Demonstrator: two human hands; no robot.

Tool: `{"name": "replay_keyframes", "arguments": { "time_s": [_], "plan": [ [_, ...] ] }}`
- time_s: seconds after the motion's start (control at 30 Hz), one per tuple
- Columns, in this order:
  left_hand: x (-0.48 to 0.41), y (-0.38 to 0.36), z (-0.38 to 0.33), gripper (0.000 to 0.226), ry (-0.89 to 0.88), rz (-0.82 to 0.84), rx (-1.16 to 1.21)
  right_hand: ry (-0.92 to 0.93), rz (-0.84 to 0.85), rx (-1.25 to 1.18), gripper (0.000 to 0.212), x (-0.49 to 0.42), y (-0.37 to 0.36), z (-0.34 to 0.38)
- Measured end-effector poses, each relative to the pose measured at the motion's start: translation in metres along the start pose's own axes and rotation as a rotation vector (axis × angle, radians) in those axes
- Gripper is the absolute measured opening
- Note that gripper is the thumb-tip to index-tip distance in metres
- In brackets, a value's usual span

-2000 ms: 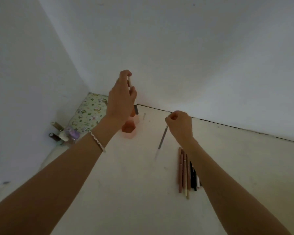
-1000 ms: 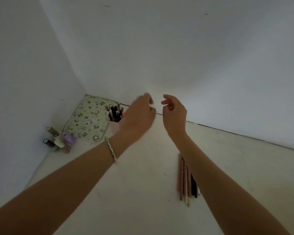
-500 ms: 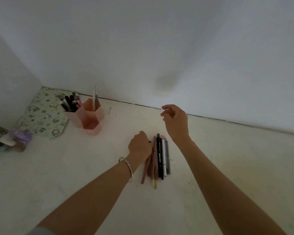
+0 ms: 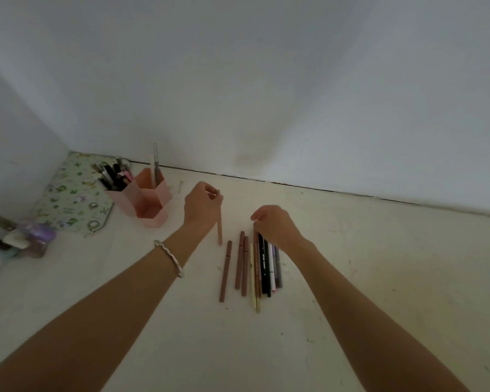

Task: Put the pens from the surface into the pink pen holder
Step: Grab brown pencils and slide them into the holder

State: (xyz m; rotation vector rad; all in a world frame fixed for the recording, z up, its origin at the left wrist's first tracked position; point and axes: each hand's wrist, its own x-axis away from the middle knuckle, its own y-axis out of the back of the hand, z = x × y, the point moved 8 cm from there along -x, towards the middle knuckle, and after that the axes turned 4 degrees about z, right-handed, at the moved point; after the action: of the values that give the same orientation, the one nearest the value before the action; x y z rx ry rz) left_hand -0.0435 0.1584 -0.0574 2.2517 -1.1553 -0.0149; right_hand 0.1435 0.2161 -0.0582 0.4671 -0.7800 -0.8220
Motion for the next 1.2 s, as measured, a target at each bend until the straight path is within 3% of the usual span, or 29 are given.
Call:
{"name": "replay_keyframes", "arguments": {
  "time_s": [0.17, 0.43, 0.53, 0.6, 0.7, 0.8, 1.07, 1.2],
  "plan": [
    [-0.002, 0.030, -0.018, 0.009, -0.119, -0.066, 0.134, 0.006, 0.149, 0.310, 0.019, 0.009, -0.049, 0.020],
    [0.010, 0.063, -0.038, 0.016, -0.301, -0.167, 0.178, 0.123, 0.121, 0.390, 0.045, 0.019, -0.126, 0.054],
    [0.007, 0.098, -0.055, 0.018, -0.399, -0.243, 0.183, 0.063, 0.069, 0.148, 0.027, 0.009, -0.113, 0.049],
    [0.000, 0.130, -0.068, 0.015, -0.472, -0.336, 0.177, 0.042, -0.079, -0.033, 0.019, 0.001, -0.082, 0.053],
    [-0.011, 0.175, -0.079, 0.013, -0.528, -0.470, 0.145, 0.130, -0.392, -0.286, 0.024, -0.002, -0.024, 0.072],
    [-0.025, 0.191, -0.074, 0.014, -0.500, -0.475, 0.007, 0.234, -0.544, -0.522, 0.029, 0.000, 0.010, 0.094],
    [-0.053, 0.162, -0.038, 0.014, -0.386, -0.223, -0.719, 0.479, -0.546, -0.607, 0.030, -0.002, -0.004, 0.154],
    [-0.055, 0.181, -0.039, 0.033, -0.379, -0.262, -0.648, 0.538, -0.489, -0.565, 0.035, -0.010, -0.034, 0.179]
  ]
}}
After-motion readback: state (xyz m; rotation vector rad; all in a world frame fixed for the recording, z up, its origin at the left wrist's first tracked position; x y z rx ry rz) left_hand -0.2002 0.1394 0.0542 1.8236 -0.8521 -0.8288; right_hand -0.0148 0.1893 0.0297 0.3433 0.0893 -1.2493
